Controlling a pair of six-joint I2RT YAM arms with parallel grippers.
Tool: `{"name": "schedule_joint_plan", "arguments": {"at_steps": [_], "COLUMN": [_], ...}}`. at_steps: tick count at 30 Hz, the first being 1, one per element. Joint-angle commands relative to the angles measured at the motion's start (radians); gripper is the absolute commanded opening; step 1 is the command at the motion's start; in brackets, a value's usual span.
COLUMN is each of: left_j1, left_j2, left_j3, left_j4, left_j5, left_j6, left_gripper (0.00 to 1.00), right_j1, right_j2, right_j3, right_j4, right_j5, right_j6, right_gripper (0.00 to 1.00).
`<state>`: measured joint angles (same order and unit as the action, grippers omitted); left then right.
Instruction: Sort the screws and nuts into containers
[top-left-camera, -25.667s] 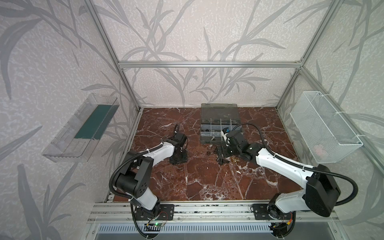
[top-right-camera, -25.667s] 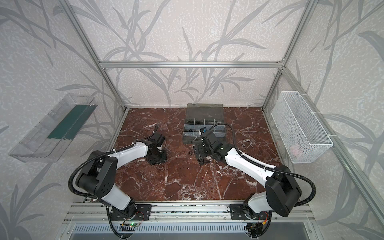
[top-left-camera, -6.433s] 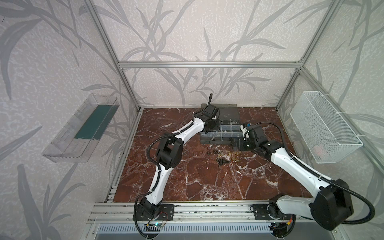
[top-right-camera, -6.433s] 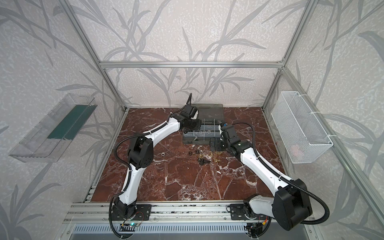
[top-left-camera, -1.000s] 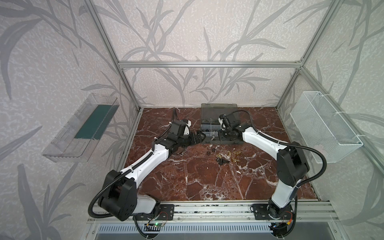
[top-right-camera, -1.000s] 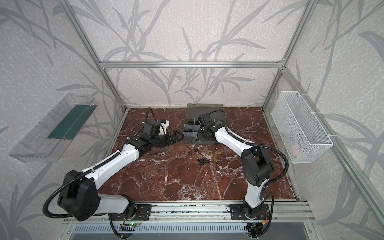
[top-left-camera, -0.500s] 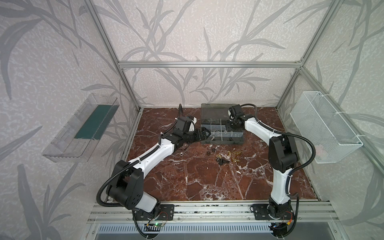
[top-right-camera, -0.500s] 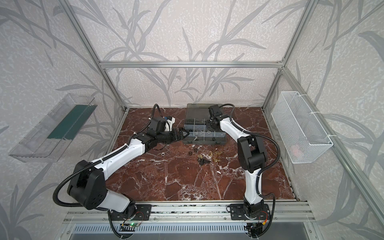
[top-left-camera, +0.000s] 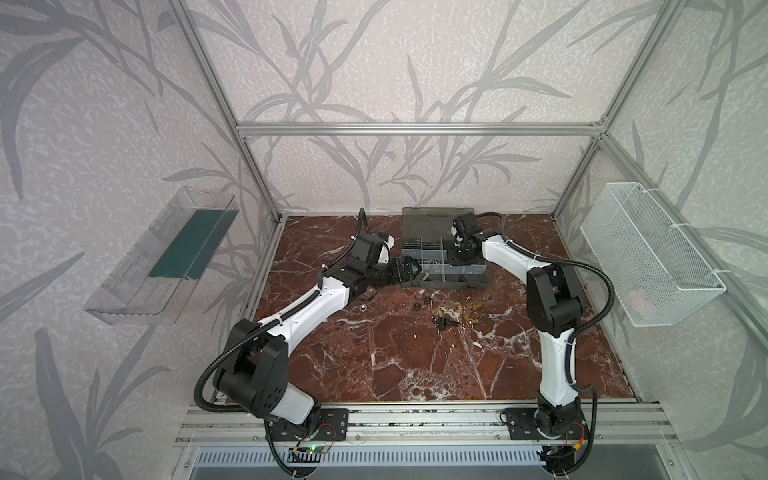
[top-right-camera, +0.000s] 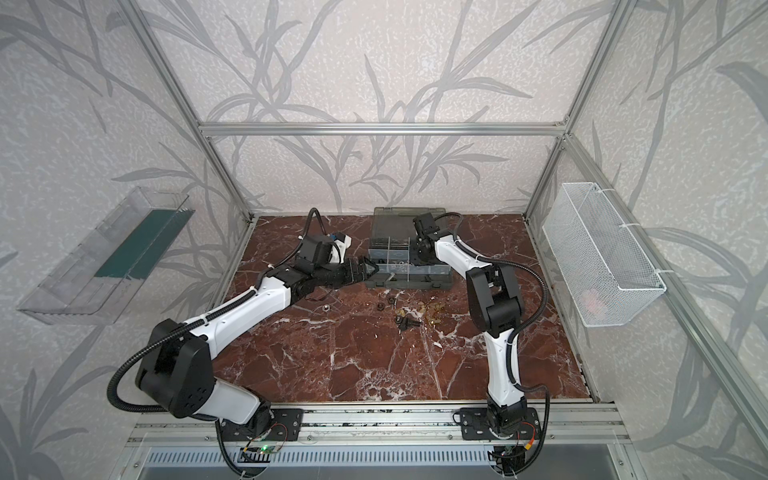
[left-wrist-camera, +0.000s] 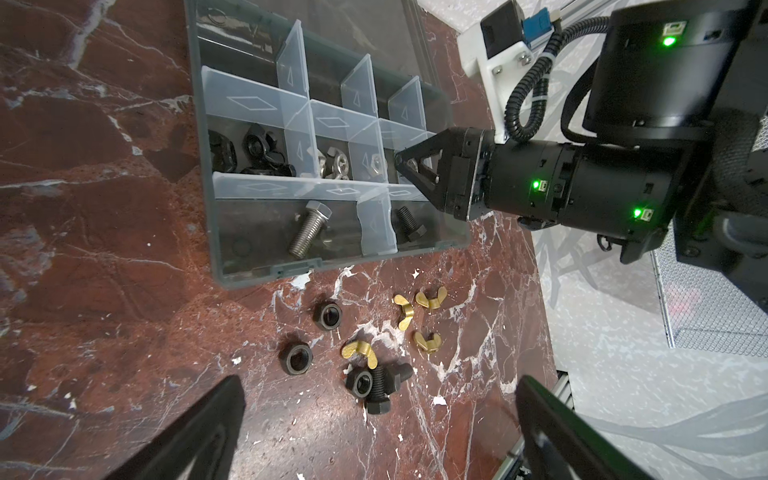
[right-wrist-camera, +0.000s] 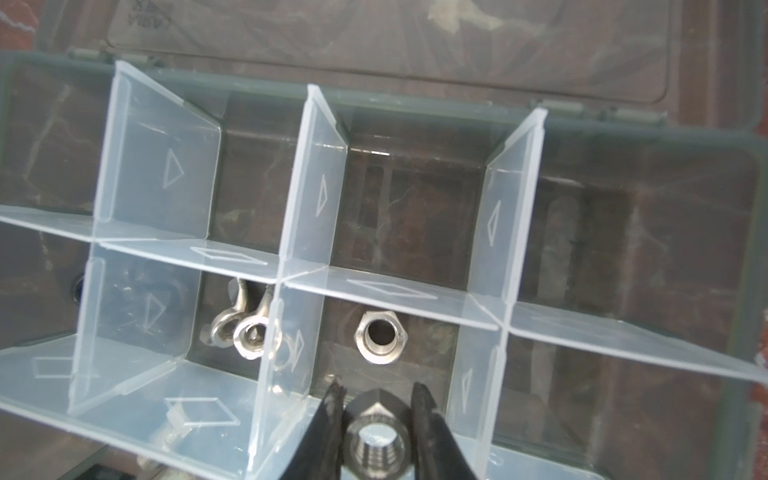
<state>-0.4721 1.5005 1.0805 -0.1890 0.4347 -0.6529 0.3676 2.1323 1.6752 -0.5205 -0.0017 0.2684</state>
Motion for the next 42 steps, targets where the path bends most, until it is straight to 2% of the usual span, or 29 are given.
{"name": "schedule_joint_plan", "arguments": {"at_steps": [1, 6, 10, 20, 29, 34, 39, 42], "left_j1": [-0.003, -0.002, -0.003, 0.03, 0.079, 0.101, 0.109, 0.109], "left_j2": [-0.002, -0.005, -0.021, -0.099, -0.093, -0.041, 0.067, 0.136], "left_j3": [0.034, 0.033, 0.038, 0.055, 0.023, -0.007, 0.036, 0.071], "left_j4": [-0.029, -0.058, -0.112, -0.356, -0.522, -0.533, -0.568, -0.587], "left_j5": [-0.012, -0.015, -0.04, -0.196, -0.314, -0.354, -0.4, -0.441], "left_j6": [0.024, 0.033, 0.059, 0.152, 0.174, 0.143, 0.145, 0.144], "left_gripper": [1.0, 0.99, 0.99, 0.99, 1.0, 0.99, 0.99, 0.98], "right_j1": [0.001, 0.001, 0.001, 0.02, 0.094, 0.171, 0.243, 0.285], "right_j2": [0.013, 0.001, -0.024, -0.164, -0.332, -0.42, -0.521, -0.551], "right_j3": [0.035, 0.035, 0.029, -0.023, -0.183, -0.296, -0.412, -0.478], "right_j4": [-0.023, -0.031, -0.035, -0.038, -0.009, 0.002, 0.036, 0.075], "right_j5": [-0.01, -0.012, -0.017, -0.035, -0.045, -0.02, -0.021, -0.039], "right_j6": [0.006, 0.004, 0.003, 0.005, 0.012, -0.001, 0.005, 0.02], "right_gripper": [0.35, 0.42, 0.45, 0.5, 0.59, 0.75, 0.98, 0.99]}}
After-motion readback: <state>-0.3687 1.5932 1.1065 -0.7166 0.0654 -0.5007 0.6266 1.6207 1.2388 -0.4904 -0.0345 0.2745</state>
